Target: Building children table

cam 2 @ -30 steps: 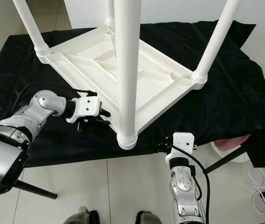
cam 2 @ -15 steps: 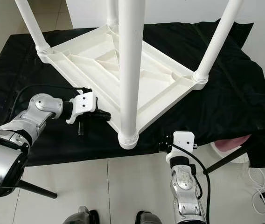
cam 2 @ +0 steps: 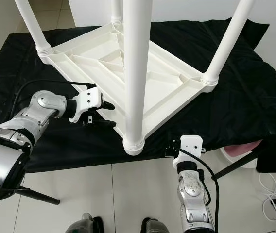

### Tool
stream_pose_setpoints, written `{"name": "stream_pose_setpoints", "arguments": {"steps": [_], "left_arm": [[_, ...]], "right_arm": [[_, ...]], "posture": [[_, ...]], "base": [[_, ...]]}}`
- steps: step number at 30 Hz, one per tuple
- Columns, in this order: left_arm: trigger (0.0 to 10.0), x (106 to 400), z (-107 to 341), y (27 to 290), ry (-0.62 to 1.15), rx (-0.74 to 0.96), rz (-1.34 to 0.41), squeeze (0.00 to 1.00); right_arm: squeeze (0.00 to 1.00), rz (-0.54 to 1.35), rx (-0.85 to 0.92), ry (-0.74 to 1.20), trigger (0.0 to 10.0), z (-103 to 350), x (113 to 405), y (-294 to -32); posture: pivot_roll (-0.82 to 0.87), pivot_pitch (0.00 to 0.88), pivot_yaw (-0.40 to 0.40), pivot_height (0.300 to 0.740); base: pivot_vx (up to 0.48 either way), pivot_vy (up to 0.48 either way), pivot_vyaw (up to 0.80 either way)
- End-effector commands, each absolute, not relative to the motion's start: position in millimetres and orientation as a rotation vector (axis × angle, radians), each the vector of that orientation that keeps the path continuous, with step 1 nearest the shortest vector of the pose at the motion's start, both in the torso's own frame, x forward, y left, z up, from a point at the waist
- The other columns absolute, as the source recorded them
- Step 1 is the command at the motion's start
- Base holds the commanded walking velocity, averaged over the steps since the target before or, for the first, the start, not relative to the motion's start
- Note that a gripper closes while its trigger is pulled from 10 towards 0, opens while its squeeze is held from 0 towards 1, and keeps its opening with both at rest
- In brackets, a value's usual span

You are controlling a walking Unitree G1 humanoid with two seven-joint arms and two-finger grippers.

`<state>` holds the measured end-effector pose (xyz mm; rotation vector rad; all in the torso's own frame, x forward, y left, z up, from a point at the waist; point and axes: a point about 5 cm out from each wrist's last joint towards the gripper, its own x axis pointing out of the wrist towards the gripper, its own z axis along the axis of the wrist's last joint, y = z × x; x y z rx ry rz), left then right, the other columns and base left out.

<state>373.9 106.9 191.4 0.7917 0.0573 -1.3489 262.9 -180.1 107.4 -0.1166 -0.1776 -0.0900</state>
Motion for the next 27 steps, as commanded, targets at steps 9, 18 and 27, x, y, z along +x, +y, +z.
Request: {"name": "stream_pose_setpoints", "arguments": {"steps": [9,18,27], "left_arm": [[10.0,369.8,192.4,117.2,0.179,0.739,-1.483,0.00],[10.0,368.4,201.6,123.5,0.141,0.712,-1.521,0.00],[10.0,365.9,200.0,124.5,0.127,0.711,-1.546,1.00]], "right_arm": [[0.00,-0.107,-0.118,-0.131,10.0,97.1,257.5,-182.0],[0.00,-0.093,-0.116,-0.130,10.0,96.6,260.3,-178.1],[0.00,-0.082,-0.116,-0.130,10.0,96.8,262.7,-177.9]], "posture": [[-0.04,0.158,0.074,0.740],[-0.03,0.145,0.059,0.740],[-0.03,0.137,0.050,0.740]], "base": [[0.000,0.000,0.00],[0.000,0.000,0.00],[0.000,0.000,0.00]]}}
